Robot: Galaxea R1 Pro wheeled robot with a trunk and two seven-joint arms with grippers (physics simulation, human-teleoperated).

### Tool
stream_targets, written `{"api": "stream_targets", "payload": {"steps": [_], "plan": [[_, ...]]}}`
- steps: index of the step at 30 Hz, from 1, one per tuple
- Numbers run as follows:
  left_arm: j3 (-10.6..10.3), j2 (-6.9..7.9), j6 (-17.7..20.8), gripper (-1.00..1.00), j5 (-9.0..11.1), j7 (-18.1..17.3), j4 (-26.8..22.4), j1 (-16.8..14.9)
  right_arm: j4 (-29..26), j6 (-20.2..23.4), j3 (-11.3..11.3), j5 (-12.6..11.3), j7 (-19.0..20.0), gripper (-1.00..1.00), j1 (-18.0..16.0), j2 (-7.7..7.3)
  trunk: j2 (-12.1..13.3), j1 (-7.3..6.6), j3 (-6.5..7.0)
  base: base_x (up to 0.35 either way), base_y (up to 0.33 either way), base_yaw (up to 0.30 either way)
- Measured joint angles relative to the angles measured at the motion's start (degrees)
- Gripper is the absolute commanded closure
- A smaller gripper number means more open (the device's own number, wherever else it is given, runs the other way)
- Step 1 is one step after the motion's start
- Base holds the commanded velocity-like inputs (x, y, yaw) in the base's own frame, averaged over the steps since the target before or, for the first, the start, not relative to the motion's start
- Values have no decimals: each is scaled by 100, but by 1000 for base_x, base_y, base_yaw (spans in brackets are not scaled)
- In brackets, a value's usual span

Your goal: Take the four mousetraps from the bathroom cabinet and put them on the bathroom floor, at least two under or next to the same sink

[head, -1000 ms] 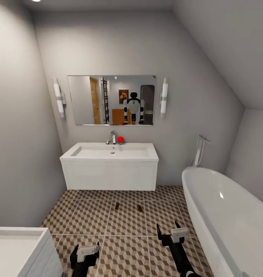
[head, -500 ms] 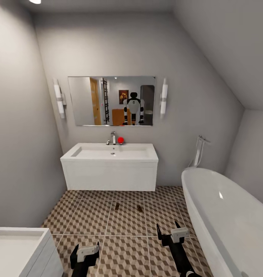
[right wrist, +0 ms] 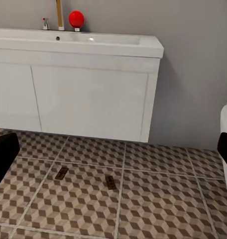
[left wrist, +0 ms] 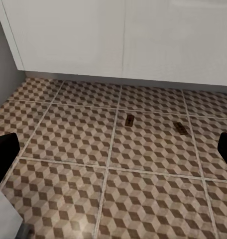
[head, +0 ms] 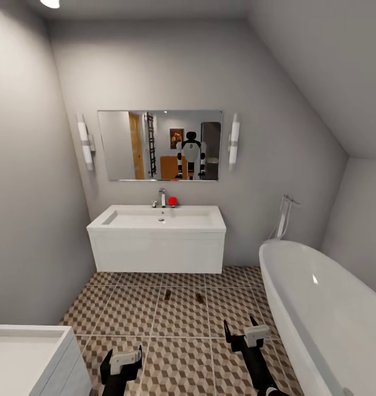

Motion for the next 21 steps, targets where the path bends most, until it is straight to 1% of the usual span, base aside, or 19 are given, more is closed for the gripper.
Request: {"api": "stream_targets", "payload": {"steps": [6, 21], "plan": [[0, -2, 0, -100, 1, 0, 0, 0, 0, 0, 0, 0, 0, -100, 0, 0, 241, -132, 108, 0, 0, 0], [0, -7, 0, -100, 3, 0, 0, 2, 0, 0, 0, -2, 0, -100, 0, 1, 243, -132, 109, 0, 0, 0]]}}
